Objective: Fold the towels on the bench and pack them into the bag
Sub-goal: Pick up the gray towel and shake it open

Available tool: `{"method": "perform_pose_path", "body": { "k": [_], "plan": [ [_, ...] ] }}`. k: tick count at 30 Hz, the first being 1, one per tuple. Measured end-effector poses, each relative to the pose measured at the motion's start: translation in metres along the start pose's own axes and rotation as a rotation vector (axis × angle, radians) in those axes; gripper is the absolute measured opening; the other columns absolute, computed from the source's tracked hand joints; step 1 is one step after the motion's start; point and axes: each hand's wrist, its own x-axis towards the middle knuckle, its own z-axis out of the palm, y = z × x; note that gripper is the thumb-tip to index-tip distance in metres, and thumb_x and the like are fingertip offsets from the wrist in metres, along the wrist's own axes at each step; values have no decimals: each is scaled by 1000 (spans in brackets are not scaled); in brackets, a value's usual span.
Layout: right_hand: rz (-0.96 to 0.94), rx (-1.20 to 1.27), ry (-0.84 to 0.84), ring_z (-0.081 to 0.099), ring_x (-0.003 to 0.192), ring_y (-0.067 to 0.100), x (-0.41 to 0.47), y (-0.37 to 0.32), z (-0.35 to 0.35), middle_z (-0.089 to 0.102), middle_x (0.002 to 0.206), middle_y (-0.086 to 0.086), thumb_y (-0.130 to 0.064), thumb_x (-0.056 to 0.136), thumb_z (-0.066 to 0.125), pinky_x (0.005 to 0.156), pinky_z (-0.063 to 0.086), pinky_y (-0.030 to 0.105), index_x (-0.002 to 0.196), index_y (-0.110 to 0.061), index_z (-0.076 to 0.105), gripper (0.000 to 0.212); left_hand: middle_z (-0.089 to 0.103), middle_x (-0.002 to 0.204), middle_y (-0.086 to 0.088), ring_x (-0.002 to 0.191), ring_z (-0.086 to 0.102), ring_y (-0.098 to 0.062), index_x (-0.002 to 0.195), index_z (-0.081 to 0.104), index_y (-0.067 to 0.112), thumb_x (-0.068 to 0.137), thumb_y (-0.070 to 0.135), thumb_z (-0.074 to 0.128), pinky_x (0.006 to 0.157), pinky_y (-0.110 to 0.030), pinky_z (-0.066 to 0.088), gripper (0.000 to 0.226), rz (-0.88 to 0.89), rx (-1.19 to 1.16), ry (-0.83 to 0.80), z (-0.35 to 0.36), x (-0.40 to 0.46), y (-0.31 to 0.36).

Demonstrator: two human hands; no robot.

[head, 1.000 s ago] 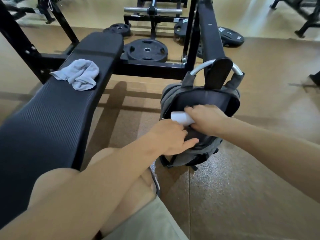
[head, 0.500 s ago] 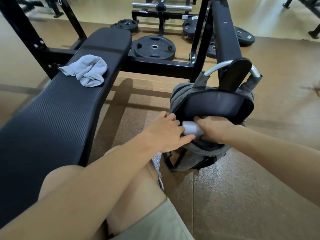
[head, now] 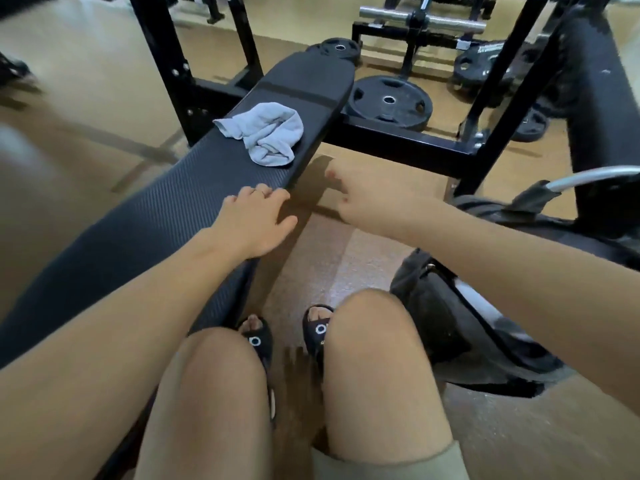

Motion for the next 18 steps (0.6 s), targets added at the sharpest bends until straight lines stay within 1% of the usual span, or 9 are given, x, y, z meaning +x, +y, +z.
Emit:
{"method": "perform_pose_path", "body": {
  "k": [2,5,7,10,12,14,15,16,18],
  "plan": [
    [-13,114,-51,54,120,29,44,-11,28,56,131,11,-15,92,53,90,43,32,147,-24,44,56,38,153,-12,137,39,-37,154,32,27,100,60,41,107,-55,38,64,-89,-1,-72,11,1,-25],
    [-2,207,-109,51,120,32,102,-24,67,46,135,17,-13,94,51,93,43,32,151,-20,39,58,31,154,-10,139,35,-37,154,27,30,99,61,44,108,-56,38,65,-171,-93,-150,31,5,-58],
    [15,198,-139,53,111,33,135,-31,88,39,141,18,-11,93,51,91,50,37,150,-16,38,59,29,153,-7,138,33,-36,152,28,34,98,63,42,107,-56,38,63,-187,-97,-162,45,5,-72],
    [104,203,-89,51,90,34,177,-35,113,32,140,17,-14,91,52,83,51,36,151,-21,35,63,33,147,-2,134,35,-31,145,34,38,96,65,41,104,-53,36,57,-163,-47,-32,64,6,-81],
    [173,231,-43,49,90,35,196,-32,124,37,130,15,-15,90,53,80,46,35,139,-17,45,50,34,144,0,132,35,-29,143,36,39,95,65,41,102,-52,34,55,-165,-61,32,72,8,-81],
    [202,213,-31,50,92,34,205,-32,131,42,117,13,-15,88,53,73,40,32,107,-9,52,20,32,146,1,133,32,-28,143,35,40,94,65,41,104,-52,31,55,-176,-82,36,77,9,-82],
    [212,204,-18,50,90,33,206,-32,132,44,112,13,-14,87,53,69,40,32,94,-5,51,11,31,147,2,135,31,-27,144,34,40,95,65,40,105,-52,30,55,-178,-97,27,79,9,-83],
    [216,221,9,52,90,34,206,-34,135,48,111,13,-13,85,55,66,44,35,90,0,54,13,30,149,2,136,29,-27,145,34,41,95,66,41,107,-52,28,56,-180,-113,13,79,9,-85],
    [207,303,103,60,98,34,198,-40,136,57,113,12,-16,83,59,75,52,38,103,4,65,29,28,153,2,140,28,-27,148,33,41,96,65,42,111,-52,28,58,-172,-133,-30,74,8,-88]
  ]
}}
